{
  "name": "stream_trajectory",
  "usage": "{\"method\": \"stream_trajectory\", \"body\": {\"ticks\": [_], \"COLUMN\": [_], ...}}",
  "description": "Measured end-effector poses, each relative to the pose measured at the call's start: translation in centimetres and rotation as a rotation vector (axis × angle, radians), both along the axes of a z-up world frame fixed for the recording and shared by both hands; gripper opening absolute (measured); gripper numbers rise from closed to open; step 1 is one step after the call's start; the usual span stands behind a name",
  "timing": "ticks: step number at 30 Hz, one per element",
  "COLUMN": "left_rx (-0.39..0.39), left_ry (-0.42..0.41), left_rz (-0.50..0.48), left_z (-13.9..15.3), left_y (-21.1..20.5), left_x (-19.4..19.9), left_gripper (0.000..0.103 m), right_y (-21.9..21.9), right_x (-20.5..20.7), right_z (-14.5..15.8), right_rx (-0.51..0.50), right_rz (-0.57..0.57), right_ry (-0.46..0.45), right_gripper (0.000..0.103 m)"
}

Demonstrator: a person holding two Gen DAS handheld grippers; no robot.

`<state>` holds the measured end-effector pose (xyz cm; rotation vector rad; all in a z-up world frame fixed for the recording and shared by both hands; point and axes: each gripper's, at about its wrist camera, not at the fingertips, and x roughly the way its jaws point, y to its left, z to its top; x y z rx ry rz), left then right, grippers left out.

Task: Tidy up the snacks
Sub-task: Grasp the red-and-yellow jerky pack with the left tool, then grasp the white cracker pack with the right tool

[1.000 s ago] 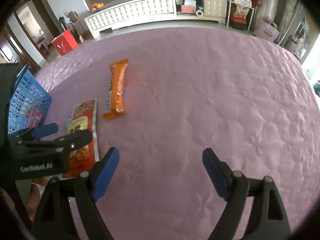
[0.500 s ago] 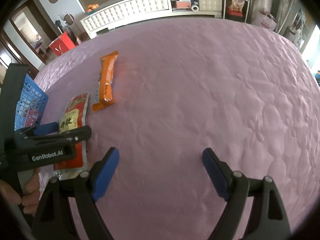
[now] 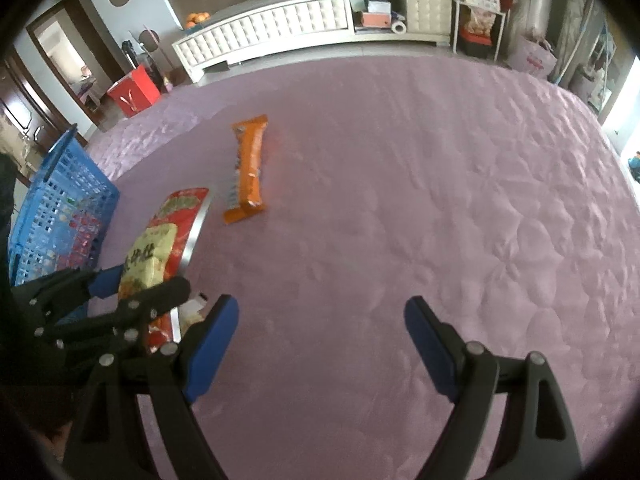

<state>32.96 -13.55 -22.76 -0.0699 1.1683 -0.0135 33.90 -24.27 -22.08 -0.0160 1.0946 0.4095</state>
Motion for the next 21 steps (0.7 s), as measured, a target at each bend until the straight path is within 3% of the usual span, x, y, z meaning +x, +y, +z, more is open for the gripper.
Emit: {"method": "stream_trajectory", "body": {"ticks": [11, 21], "left_rx": [-0.002, -0.018], "left_ry": [-0.13, -0.148], "left_rz": [0.022, 0.108], "left_z": [5.0, 4.1], "left_y": [2.5, 6.1], "left_x": [-6.2, -13.3], "left_gripper": [0.039, 0.039], "right_y": [2.6, 6.6], "right_x": [-3.8, -6.7], "right_z": [2.3, 0.7], "right_rx": [-0.001, -0.008], "right_rz": [0.071, 0.2], "right_ry": [-0.033, 0.024], "right_gripper": [0.088, 0.088]}}
